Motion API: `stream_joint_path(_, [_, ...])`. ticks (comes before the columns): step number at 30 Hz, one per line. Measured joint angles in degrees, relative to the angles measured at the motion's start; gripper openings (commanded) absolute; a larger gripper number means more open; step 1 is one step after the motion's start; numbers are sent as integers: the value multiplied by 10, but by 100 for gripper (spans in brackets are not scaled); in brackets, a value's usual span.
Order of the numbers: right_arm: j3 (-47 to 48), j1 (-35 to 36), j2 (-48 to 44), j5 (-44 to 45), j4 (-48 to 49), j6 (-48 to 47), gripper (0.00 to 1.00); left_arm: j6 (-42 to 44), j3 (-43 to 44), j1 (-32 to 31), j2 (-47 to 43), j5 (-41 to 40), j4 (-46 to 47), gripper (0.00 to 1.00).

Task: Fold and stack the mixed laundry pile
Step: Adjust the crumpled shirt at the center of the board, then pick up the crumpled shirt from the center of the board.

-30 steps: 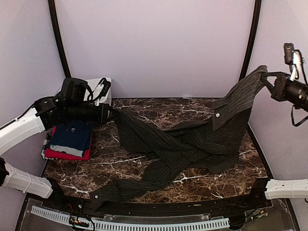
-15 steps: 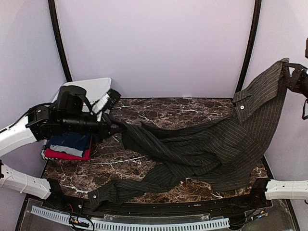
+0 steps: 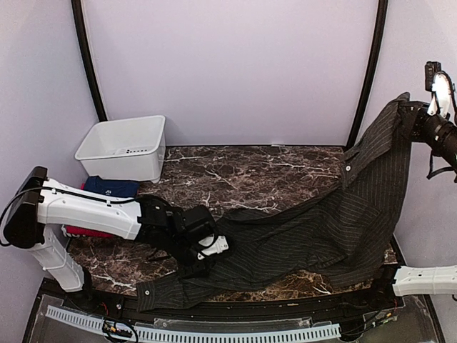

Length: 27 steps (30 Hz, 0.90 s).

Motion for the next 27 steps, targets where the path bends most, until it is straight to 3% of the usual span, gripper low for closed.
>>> stream_joint_path(2, [-4, 0, -10, -1, 0, 3, 0, -9, -2, 46, -26, 43, 23, 57])
stream_joint_path(6, [-11, 0, -6, -8, -2, 9, 0, -36, -9, 171, -132, 72, 112, 59])
stream_joint_path(9, [-13, -1, 4, -12, -1, 9, 0, -56, 11, 217, -153, 66, 151, 59])
stream_joint_path(19, [-14, -2, 11, -16, -1, 6, 0, -187, 55, 234, 39, 134, 205, 62])
stream_joint_path(27, [-15, -3, 9, -16, -1, 6, 0, -306, 55, 234, 99, 212, 296, 54])
